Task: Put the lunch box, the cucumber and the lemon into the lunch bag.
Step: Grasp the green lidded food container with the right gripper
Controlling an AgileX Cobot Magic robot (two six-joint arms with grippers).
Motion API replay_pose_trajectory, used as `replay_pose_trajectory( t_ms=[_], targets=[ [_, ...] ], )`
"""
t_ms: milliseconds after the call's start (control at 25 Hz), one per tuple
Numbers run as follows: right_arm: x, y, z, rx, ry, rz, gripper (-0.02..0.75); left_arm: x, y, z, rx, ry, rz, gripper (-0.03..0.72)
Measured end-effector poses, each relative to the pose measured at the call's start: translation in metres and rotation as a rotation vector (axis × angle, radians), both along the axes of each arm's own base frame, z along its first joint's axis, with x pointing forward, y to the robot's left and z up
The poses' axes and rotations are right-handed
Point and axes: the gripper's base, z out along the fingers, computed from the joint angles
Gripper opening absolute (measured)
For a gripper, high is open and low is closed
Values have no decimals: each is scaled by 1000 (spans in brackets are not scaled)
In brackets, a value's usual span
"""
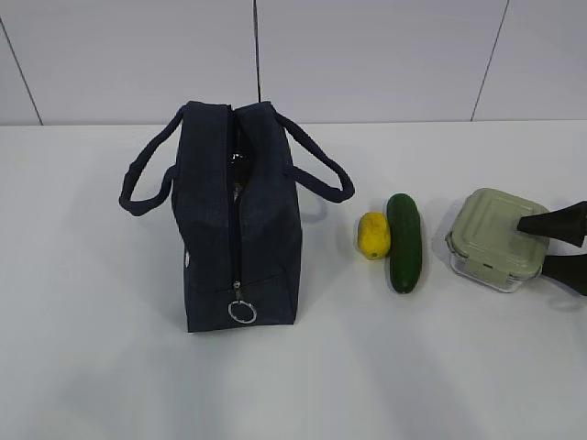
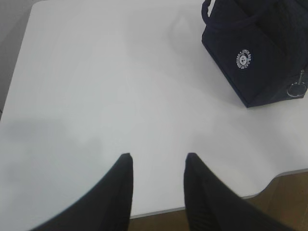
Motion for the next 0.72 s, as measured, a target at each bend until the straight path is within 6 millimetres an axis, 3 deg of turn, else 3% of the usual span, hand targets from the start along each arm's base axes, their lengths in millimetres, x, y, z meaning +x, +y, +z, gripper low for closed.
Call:
replay_pose_trajectory(
  t_ms=[440,720],
  targets=[
    [0,0,0,0,0,0,501,0,0,0,0,0,0,255],
    [0,0,0,0,0,0,487,0,0,0,0,0,0,255]
  ],
)
